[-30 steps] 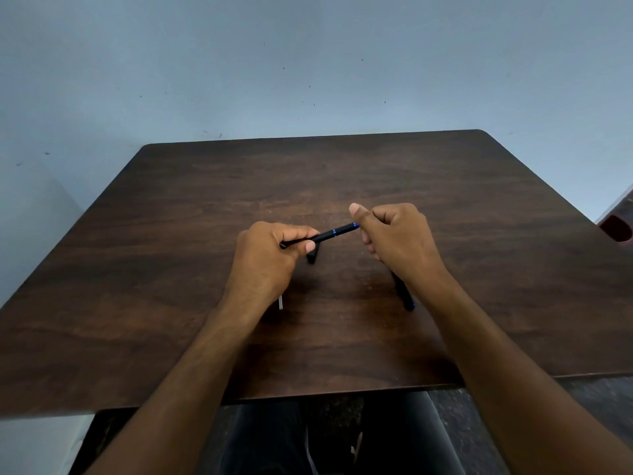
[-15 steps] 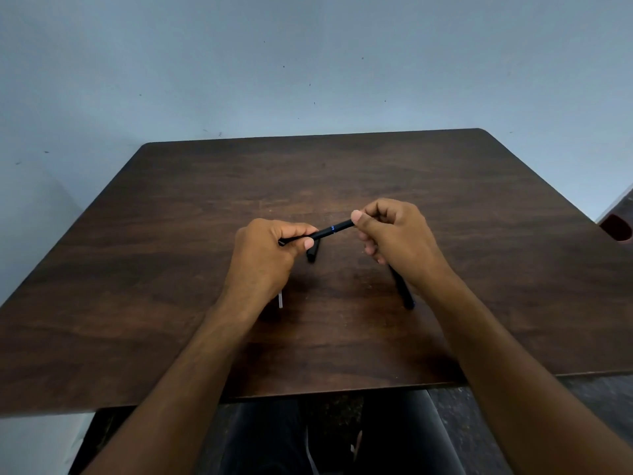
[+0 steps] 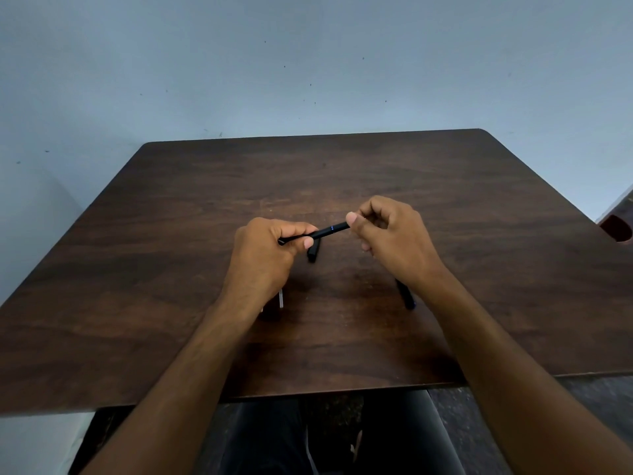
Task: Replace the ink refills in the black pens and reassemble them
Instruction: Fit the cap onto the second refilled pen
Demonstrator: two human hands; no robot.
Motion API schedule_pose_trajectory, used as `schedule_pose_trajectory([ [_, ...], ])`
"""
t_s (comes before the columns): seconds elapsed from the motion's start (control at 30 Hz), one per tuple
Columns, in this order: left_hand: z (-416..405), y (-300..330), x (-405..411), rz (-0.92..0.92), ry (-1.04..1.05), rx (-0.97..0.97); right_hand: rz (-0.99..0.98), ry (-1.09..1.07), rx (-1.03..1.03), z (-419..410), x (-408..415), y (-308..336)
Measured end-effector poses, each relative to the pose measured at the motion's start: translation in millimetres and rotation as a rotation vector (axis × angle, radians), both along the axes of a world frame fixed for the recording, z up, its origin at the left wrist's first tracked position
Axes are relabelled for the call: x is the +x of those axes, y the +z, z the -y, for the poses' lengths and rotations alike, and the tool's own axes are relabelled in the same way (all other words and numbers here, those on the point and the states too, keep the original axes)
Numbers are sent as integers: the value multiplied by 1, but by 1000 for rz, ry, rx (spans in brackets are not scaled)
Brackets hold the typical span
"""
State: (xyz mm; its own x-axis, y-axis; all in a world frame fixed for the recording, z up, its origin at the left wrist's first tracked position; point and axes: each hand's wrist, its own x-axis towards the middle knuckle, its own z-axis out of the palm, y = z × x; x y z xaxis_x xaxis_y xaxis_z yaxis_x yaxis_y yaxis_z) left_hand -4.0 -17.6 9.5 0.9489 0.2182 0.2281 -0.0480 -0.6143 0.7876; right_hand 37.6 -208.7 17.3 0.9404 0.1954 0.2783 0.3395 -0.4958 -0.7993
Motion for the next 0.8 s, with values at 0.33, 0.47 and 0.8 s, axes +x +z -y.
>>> schedule_pose_trajectory([
  [0.33, -2, 0, 0, -4, -1, -6, -14, 9, -5, 0, -1, 3],
  [0.47, -1, 0, 2, -7, 0, 8, 18, 43, -47, 2, 1, 1],
  [0.8, -2, -1, 1, 29, -3, 36, 99, 81, -99, -5, 4, 0],
])
